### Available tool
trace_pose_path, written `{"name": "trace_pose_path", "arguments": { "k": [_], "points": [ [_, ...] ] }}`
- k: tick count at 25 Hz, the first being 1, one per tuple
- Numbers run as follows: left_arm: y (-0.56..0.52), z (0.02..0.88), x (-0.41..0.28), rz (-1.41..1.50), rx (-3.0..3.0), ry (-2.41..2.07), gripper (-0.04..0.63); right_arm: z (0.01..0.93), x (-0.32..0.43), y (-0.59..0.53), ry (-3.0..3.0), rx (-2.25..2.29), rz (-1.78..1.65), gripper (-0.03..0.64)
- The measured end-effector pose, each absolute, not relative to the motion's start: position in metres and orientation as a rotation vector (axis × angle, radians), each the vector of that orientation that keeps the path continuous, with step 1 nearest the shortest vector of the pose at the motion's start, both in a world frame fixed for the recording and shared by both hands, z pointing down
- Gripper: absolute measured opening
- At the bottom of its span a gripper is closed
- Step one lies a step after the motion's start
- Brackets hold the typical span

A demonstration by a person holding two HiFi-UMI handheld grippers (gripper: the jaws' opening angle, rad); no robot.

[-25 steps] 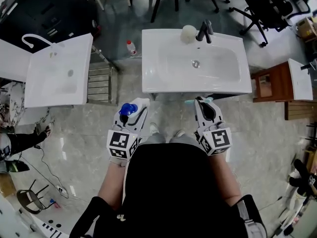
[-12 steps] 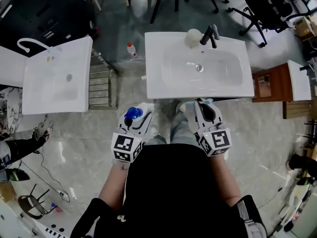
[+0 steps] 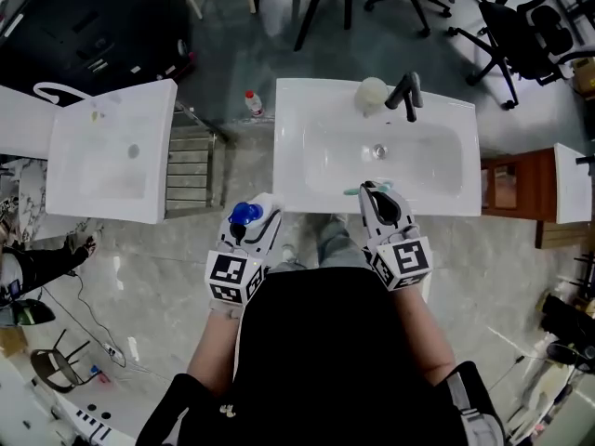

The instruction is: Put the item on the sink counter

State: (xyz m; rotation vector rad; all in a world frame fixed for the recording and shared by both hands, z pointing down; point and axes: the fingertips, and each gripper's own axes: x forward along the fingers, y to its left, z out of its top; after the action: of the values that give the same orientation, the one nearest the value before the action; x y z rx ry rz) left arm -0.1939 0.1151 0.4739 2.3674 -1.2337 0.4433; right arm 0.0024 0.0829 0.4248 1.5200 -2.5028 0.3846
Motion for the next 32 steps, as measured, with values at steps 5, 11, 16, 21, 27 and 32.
{"name": "trace_pose_path", "arguments": {
  "k": [5, 11, 16, 21, 27, 32],
  "points": [
    [0.085, 0.473, -0.177, 0.447, 2.329, -1.302, 0.215, 0.429, 0.017, 0.043, -2.548, 1.449, 0.399, 0.048],
    [0.061, 0.470, -0.158, 0.470, 2.272, -1.387, 0.215, 0.426, 0.035, 0.009, -2.607, 1.368, 0.408, 0.048],
    [0.048, 0.468, -0.138, 0.513, 2.219, -1.464, 0.215, 0.431, 0.055, -0.011, -2.652, 1.308, 0.450, 0.048],
    [0.036, 0.470, -0.123, 0.515, 2.178, -1.488, 0.215, 0.436, 0.064, -0.027, -2.690, 1.290, 0.486, 0.048],
    [0.018, 0.475, -0.129, 0.537, 2.159, -1.495, 0.215, 0.443, 0.070, -0.033, -2.684, 1.318, 0.522, 0.048],
    [-0.009, 0.487, -0.131, 0.568, 2.184, -1.451, 0.215, 0.450, 0.083, -0.039, -2.636, 1.399, 0.553, 0.048]
  ]
}}
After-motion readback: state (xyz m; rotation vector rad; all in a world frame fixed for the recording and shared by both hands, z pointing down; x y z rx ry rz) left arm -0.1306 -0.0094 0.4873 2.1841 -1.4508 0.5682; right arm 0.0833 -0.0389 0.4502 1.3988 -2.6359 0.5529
